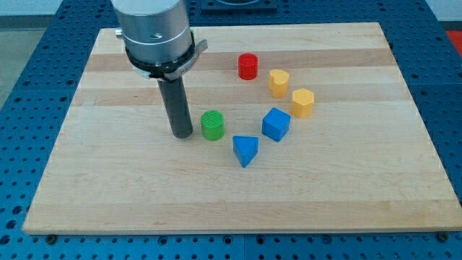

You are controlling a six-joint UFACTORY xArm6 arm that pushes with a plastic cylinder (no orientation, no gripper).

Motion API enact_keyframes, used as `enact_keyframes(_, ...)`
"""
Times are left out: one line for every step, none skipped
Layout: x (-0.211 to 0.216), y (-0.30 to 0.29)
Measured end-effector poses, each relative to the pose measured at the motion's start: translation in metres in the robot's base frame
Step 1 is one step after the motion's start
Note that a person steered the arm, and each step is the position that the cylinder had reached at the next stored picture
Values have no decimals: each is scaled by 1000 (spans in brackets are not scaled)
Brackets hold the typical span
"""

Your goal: Drag the green circle close to the top left side of the triangle

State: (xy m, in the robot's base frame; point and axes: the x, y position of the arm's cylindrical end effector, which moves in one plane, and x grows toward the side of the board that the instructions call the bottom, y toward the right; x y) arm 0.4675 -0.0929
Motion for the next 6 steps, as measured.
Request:
enact_keyframes(0,9)
enact_keyframes(0,12)
enact_keyframes(0,15)
enact_keyframes(0,20)
enact_keyframes(0,26)
enact_keyframes(0,26)
